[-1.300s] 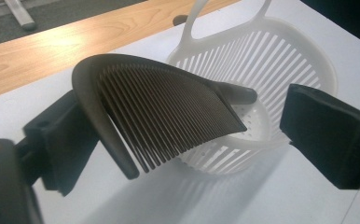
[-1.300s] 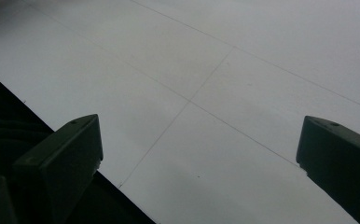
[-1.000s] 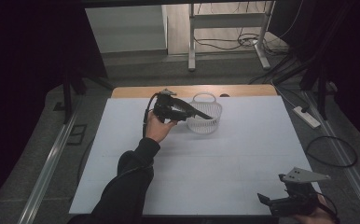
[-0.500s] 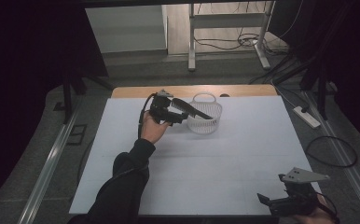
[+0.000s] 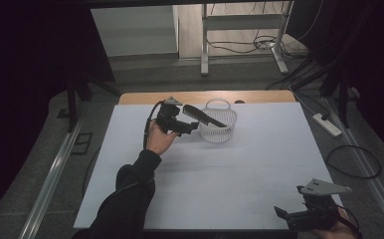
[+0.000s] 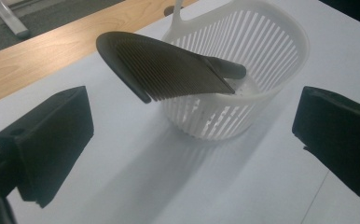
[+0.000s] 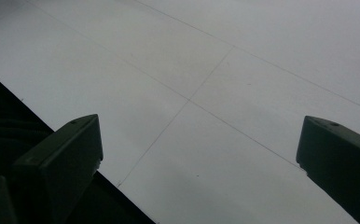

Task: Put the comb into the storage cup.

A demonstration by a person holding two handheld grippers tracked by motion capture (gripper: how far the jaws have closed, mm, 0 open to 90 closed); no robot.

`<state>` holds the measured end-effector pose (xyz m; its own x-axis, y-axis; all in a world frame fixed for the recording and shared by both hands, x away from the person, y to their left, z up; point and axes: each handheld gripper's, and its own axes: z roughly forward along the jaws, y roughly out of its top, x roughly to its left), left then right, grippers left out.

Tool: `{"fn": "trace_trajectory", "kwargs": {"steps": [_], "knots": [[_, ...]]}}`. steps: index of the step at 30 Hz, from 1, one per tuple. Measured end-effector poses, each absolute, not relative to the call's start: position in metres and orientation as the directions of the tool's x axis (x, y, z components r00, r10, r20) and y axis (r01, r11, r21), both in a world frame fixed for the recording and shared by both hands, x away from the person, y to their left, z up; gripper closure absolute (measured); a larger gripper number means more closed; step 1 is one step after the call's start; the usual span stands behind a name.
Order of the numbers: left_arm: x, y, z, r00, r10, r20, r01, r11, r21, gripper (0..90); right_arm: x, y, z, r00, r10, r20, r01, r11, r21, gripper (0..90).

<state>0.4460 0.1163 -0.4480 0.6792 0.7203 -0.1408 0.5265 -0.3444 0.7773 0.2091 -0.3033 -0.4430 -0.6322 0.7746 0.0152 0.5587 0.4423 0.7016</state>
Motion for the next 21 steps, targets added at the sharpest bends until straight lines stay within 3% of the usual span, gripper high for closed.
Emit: {"fn": "trace_trajectory", "kwargs": {"steps": [21], "knots": [[0.431, 0.128, -0.449, 0.693, 0.707, -0.143, 0.518, -0.350, 0.780, 0.0, 0.209, -0.303, -0.443, -0.633, 0.774, 0.012, 0.557, 0.445, 0.701, 0.9]]}}
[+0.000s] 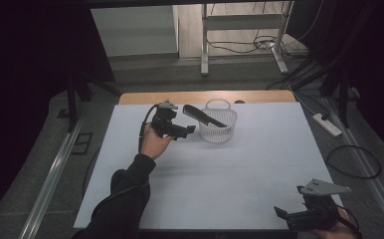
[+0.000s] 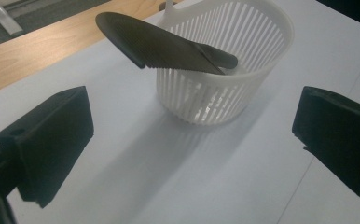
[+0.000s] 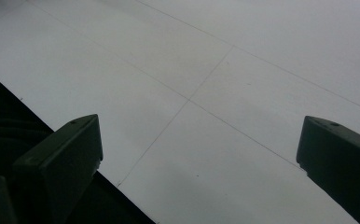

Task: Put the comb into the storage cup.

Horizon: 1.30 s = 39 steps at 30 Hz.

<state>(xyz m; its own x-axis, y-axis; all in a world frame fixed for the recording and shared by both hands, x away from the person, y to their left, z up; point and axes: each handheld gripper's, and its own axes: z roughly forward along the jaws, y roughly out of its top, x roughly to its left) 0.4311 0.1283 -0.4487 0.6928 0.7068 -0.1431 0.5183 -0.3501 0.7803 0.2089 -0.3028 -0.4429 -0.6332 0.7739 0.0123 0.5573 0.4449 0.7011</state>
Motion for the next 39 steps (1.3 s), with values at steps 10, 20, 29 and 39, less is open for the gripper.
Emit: {"fn": "trace_trajectory", "kwargs": {"steps": [10, 20, 29, 39], "knots": [[0.423, 0.135, -0.449, 0.701, 0.698, -0.145, 0.512, -0.351, 0.784, 0.0, 0.209, -0.303, -0.443, -0.631, 0.776, 0.012, 0.558, 0.443, 0.701, 0.7], [0.418, 0.146, -0.448, 0.699, 0.701, -0.141, 0.509, -0.349, 0.787, 0.0, 0.209, -0.303, -0.443, -0.629, 0.777, 0.011, 0.560, 0.442, 0.701, 0.6], [0.410, 0.156, -0.449, 0.695, 0.704, -0.148, 0.513, -0.340, 0.788, 0.0, 0.209, -0.303, -0.443, -0.623, 0.782, 0.011, 0.563, 0.439, 0.700, 0.0], [0.399, 0.166, -0.449, 0.700, 0.697, -0.156, 0.512, -0.338, 0.790, 0.0, 0.210, -0.304, -0.443, -0.610, 0.792, 0.017, 0.571, 0.425, 0.702, 0.0]]}}
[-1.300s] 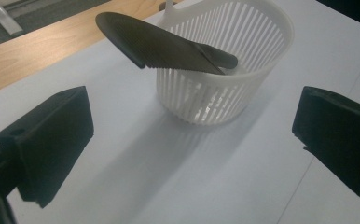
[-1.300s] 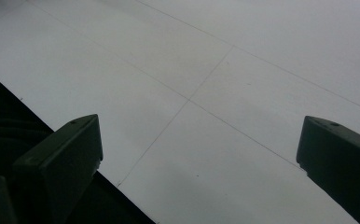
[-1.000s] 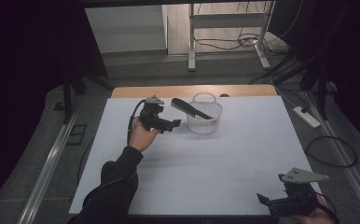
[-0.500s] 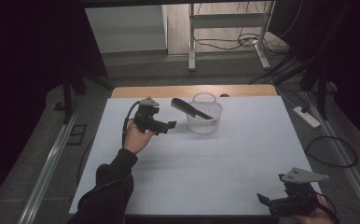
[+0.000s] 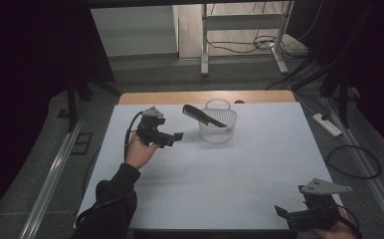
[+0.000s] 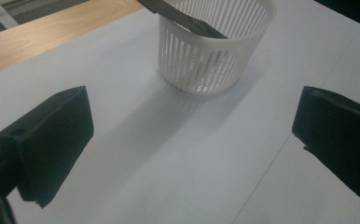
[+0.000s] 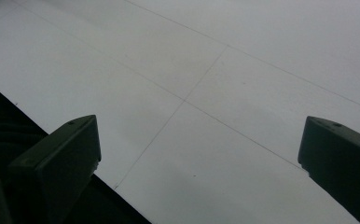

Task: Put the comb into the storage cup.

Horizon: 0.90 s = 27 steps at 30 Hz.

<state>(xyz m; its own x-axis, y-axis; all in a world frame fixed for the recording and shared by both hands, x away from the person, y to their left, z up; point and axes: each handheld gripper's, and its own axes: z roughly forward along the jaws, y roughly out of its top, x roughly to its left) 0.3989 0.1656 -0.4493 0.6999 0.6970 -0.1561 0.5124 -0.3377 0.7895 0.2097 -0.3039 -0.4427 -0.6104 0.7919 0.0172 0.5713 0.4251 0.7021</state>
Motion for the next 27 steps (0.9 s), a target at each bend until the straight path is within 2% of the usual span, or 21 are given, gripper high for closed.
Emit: {"fn": "trace_trajectory", "kwargs": {"steps": [14, 27], "knots": [[0.378, 0.175, -0.452, 0.700, 0.696, -0.160, 0.505, -0.323, 0.800, 0.0, 0.213, -0.308, -0.442, -0.558, 0.830, 0.010, 0.594, 0.390, 0.703, 0.0], [0.361, 0.184, -0.452, 0.702, 0.693, -0.163, 0.505, -0.323, 0.801, 0.0, 0.214, -0.308, -0.444, -0.547, 0.837, 0.010, 0.610, 0.391, 0.689, 0.0]]}}
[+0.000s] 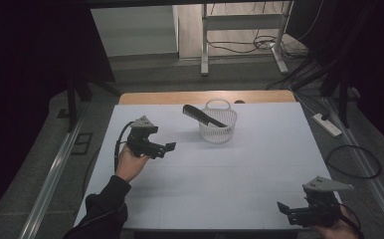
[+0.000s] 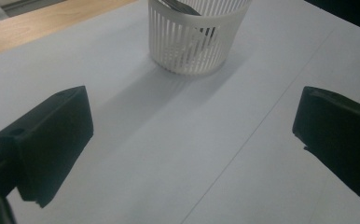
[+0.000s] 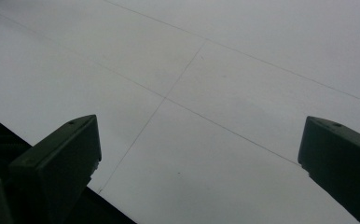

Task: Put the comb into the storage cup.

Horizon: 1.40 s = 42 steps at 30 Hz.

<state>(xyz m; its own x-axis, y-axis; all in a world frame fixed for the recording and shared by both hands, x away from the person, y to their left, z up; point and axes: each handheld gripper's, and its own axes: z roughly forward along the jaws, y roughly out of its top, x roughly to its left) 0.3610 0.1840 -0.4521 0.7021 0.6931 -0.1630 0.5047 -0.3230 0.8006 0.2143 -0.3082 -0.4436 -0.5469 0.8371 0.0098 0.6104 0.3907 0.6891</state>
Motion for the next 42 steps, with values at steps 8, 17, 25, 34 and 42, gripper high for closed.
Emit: {"fn": "trace_trajectory", "kwargs": {"steps": [8, 17, 25, 34, 42], "knots": [[0.348, 0.188, -0.451, 0.694, 0.703, -0.153, 0.505, -0.325, 0.800, 0.0, 0.214, -0.308, -0.444, -0.549, 0.835, 0.008, 0.609, 0.394, 0.688, 0.0], [0.333, 0.196, -0.451, 0.679, 0.714, -0.171, 0.518, -0.301, 0.801, 0.0, 0.214, -0.307, -0.444, -0.557, 0.830, 0.006, 0.607, 0.402, 0.685, 0.0], [0.319, 0.202, -0.449, 0.670, 0.721, -0.179, 0.523, -0.287, 0.803, 0.0, 0.214, -0.307, -0.444, -0.559, 0.829, 0.004, 0.607, 0.406, 0.684, 0.0], [0.302, 0.210, -0.450, 0.660, 0.731, -0.174, 0.539, -0.300, 0.787, 0.0, 0.214, -0.307, -0.444, -0.562, 0.827, 0.006, 0.607, 0.408, 0.682, 0.0], [0.286, 0.216, -0.450, 0.648, 0.740, -0.178, 0.550, -0.294, 0.782, 0.0, 0.214, -0.306, -0.444, -0.562, 0.827, 0.005, 0.607, 0.408, 0.682, 0.0]]}}
